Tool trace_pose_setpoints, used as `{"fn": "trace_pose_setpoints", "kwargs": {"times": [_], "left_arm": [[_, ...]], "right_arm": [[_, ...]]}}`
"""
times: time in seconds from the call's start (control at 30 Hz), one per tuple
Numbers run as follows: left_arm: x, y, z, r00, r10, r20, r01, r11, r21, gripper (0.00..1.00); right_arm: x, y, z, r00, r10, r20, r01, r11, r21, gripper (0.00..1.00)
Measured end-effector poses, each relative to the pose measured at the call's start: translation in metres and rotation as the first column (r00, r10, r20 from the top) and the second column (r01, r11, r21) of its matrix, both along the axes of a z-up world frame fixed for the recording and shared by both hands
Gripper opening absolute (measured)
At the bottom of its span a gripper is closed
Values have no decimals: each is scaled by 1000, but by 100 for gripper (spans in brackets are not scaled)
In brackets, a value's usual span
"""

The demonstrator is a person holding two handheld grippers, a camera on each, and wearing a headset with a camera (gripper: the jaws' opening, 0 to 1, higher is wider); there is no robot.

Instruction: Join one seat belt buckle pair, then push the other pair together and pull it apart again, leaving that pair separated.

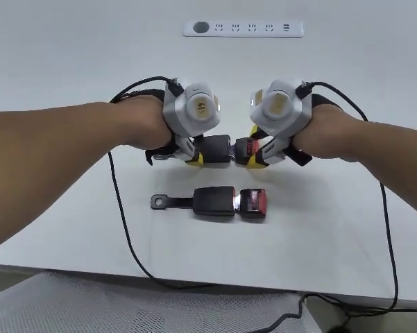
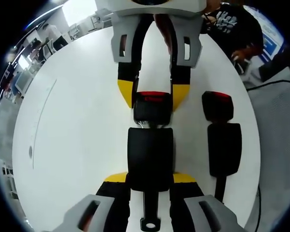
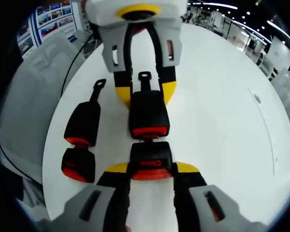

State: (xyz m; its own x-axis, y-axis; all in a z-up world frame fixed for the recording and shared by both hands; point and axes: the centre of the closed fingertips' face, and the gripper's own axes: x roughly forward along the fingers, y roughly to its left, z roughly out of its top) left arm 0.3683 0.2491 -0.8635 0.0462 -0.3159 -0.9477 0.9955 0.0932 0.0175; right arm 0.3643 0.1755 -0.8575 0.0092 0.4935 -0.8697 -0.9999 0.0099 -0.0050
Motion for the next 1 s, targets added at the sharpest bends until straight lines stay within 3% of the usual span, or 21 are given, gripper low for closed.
{"fn": "trace_pose_setpoints", "kwargs": {"times": [0.4,0.73,0.83,1.0], "left_arm": [[1,1,-1,1000,-8,-5,8,1000,11,31],[-1,-1,-2,1000,-24,-7,24,999,35,31],[-1,-1,-3,1000,-19,-6,20,999,31,31],[-7,-1,1,1000,-18,-4,18,1000,24,31]], "right_arm": [[-1,-17,1,1000,3,-1,-3,1000,-19,35],[-3,-30,1,1000,-15,7,15,1000,12,36],[-4,-43,0,999,-32,6,32,999,3,36],[-3,-83,0,998,-65,11,65,998,-24,36]]}}
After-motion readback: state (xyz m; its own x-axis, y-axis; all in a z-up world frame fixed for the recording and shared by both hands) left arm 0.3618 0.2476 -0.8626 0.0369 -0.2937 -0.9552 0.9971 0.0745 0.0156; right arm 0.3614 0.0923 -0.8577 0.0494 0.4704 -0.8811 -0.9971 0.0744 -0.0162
